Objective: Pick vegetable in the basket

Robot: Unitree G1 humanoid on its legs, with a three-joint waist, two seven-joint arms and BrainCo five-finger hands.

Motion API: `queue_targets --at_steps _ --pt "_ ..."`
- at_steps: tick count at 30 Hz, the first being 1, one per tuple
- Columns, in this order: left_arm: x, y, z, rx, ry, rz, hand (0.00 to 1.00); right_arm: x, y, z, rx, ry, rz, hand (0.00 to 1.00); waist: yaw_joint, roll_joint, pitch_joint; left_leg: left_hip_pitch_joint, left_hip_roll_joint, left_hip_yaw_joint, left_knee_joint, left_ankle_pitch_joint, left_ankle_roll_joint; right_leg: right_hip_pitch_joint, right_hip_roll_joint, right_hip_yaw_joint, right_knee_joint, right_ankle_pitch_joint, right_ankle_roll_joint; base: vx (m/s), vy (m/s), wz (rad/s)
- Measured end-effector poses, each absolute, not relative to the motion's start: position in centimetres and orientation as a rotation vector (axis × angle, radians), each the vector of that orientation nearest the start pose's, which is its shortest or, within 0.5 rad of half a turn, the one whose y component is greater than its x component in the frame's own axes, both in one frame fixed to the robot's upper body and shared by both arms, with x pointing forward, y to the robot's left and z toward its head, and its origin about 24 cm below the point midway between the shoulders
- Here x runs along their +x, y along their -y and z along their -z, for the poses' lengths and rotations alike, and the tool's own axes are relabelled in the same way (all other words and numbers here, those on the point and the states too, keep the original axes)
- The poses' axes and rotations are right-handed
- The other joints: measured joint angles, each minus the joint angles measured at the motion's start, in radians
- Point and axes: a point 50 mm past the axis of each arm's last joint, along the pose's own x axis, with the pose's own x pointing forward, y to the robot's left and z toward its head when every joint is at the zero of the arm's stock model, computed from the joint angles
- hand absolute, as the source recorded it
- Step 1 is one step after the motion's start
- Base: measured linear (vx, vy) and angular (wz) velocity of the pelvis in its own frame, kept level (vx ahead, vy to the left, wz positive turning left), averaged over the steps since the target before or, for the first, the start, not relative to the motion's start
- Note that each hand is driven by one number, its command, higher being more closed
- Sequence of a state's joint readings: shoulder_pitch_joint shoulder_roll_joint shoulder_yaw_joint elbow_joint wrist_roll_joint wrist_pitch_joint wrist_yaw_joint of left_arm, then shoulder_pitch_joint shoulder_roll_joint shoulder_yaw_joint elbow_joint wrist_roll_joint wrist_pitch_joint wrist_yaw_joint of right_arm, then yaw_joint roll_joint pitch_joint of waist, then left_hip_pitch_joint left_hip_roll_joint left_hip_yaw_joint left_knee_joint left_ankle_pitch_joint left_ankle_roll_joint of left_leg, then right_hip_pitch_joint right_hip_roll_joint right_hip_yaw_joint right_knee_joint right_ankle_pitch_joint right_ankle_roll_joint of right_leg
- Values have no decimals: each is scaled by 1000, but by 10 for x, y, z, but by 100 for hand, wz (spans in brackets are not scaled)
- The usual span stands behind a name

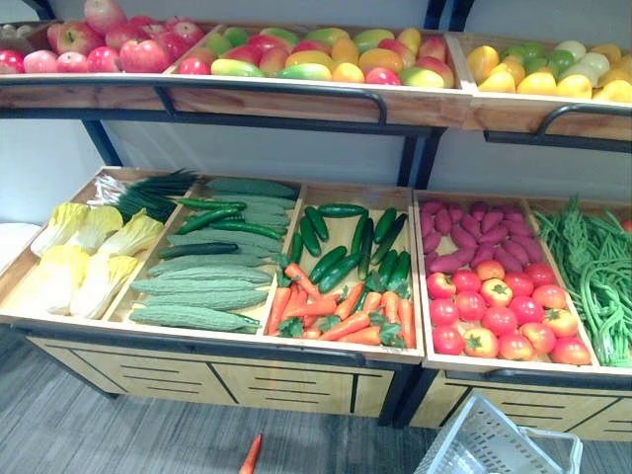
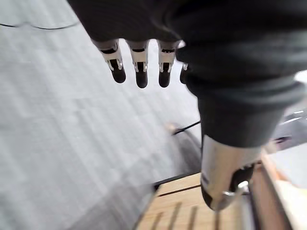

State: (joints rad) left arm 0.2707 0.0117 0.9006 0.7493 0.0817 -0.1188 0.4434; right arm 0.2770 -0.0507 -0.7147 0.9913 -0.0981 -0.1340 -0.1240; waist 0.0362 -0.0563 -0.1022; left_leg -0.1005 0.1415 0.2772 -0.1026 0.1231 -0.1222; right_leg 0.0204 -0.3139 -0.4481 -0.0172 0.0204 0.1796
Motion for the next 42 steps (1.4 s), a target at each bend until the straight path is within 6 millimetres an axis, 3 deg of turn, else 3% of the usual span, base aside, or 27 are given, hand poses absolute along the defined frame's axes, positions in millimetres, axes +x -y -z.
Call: queue_targets --at_steps 2,8,15,18,22,24,25,27,29,31,34,35,36,38,39,42 --pt "-16 -298 130 -5 -1016 -1240 0 -2 275 149 67 -1099 868 100 -3 7 3 0 -2 -15 0 0 0 3 2 -1 2 -9 -3 45 -24 5" --pt "-23 -294 142 -54 -1132 -1009 0 9 278 152 72 -1122 837 100 -6 12 13 16 -1 -13 -1 -12 -5 8 5 16 1 -17 -7 62 -27 -6" --pt "-2 -269 155 88 -1234 -587 0 26 272 154 59 -1122 747 100 -13 2 54 55 9 16 -1 -37 -26 24 15 46 0 -32 -14 75 -38 -14" --pt "8 -258 158 143 -1227 -457 0 32 271 154 46 -1119 720 100 -31 2 63 61 10 16 -1 -40 -26 27 16 48 1 -37 -15 65 -40 -4" --pt "19 -247 159 189 -1201 -344 0 39 271 154 36 -1113 701 100 -33 -4 90 91 9 32 6 -56 -30 42 15 71 1 -38 -16 66 -19 -12" --pt "29 -244 160 204 -1181 -311 0 45 272 154 31 -1102 690 100 -36 -12 118 77 15 38 66 -96 -28 41 9 79 13 -38 -16 40 -4 -20" --pt "39 -245 158 223 -1149 -300 0 51 274 152 26 -1084 688 100 -35 -9 146 40 35 36 184 -162 -26 37 5 89 46 -39 -18 2 17 -18" --pt "54 -246 154 284 -1099 -235 0 54 285 148 10 -1061 712 100 -40 20 175 -25 81 22 380 -277 -20 13 4 105 127 -45 -28 -26 64 -17" --pt "60 -248 152 322 -1081 -195 0 56 286 146 4 -1040 719 100 -45 29 182 -55 107 29 466 -329 -14 -27 2 135 190 -44 -28 -39 117 -37" --pt "67 -254 150 367 -1063 -174 0 65 278 145 18 -1006 705 100 -43 24 191 -56 138 87 527 -368 -9 -93 8 203 250 -11 -37 -63 176 -93" --pt "79 -254 148 410 -1039 -144 0 82 264 144 32 -946 661 100 -37 37 194 -52 164 226 514 -374 31 -202 38 268 167 235 -49 -174 293 -138" --pt "84 -251 147 409 -1022 -137 0 90 260 144 30 -934 637 100 -38 52 206 -50 172 289 468 -356 67 -195 44 246 89 308 -43 -192 229 -98" --pt "93 -252 144 409 -990 -142 0 97 260 142 33 -915 631 100 -57 43 232 -36 162 326 446 -346 83 -211 23 158 255 179 -88 -179 209 -93" --pt "89 -256 143 416 -990 -153 0 98 262 140 30 -904 635 100 -52 44 243 14 158 413 415 -336 99 -185 5 50 450 37 -144 -109 193 -110" --pt "84 -257 144 416 -1003 -156 0 102 261 140 19 -896 618 100 -52 44 243 33 156 464 398 -328 109 -150 -2 5 512 -4 -159 -105 134 -123" --pt "76 -261 144 403 -1020 -186 0 102 256 143 22 -917 597 100 -41 37 241 53 150 574 384 -310 108 -82 -40 -76 539 -40 -161 -127 -42 -120"
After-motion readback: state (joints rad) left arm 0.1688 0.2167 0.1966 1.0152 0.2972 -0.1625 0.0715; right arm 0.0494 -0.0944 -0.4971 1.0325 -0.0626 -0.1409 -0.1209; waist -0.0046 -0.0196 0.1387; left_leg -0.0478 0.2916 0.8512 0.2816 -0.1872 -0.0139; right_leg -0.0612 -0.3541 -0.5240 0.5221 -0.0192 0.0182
